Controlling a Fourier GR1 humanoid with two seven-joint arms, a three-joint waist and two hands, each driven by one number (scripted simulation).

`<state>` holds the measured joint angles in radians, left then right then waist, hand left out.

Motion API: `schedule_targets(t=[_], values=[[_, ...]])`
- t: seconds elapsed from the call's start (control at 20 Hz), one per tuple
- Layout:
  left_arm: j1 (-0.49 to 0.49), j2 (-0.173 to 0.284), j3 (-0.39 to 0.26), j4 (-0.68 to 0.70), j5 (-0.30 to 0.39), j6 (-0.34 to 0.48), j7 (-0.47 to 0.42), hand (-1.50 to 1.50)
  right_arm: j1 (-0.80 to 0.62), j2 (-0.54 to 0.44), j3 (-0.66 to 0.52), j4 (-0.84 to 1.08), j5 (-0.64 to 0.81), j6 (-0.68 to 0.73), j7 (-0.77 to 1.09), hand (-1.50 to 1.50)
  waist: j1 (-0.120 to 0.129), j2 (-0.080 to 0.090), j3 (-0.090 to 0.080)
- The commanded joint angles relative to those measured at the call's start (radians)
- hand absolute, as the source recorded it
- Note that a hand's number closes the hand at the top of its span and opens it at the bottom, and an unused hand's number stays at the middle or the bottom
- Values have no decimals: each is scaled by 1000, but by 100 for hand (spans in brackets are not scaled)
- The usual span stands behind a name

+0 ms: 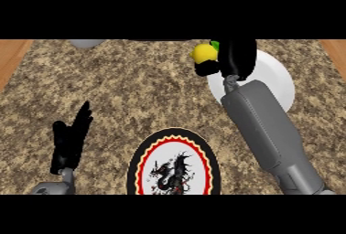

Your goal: Pick the lemon from the plate and place it in the plate

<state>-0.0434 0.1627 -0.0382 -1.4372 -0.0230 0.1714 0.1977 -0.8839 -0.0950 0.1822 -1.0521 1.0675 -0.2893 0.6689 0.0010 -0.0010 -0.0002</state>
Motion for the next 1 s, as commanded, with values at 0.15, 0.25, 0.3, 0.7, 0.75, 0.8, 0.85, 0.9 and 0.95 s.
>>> schedule_targets(t=[0.15,0.25,0.3,0.7,0.75,0.8,0.85,0.9,0.95], values=[[16,-19,-14,-60,-21,13,39,0,22,-109,-134,45,-46,-31,-79,150,3,1,0],[16,-31,-29,-38,-34,6,33,0,17,-101,-151,126,-48,-56,-121,150,6,2,0],[-47,-26,-15,6,-30,3,33,0,-46,-135,-202,246,-85,-68,-180,150,13,8,0],[-21,-38,-12,4,-37,1,14,0,-75,-208,-290,491,-133,-57,-317,150,24,11,1],[-48,-3,15,1,-15,-32,35,0,-79,-182,-276,505,-122,-26,-280,150,22,9,1],[-22,-24,-2,-37,-25,-9,58,0,-76,-212,-307,552,-156,-28,-356,150,31,12,1],[-67,-44,-8,4,-42,10,45,0,-62,-160,-289,541,-154,-13,-330,150,19,9,1],[-21,-20,15,41,-21,-24,-16,0,-75,-190,-297,561,-171,55,-353,150,21,10,0],[-89,4,36,51,-10,-43,17,0,-117,-214,-322,621,-179,42,-390,150,28,14,1]])
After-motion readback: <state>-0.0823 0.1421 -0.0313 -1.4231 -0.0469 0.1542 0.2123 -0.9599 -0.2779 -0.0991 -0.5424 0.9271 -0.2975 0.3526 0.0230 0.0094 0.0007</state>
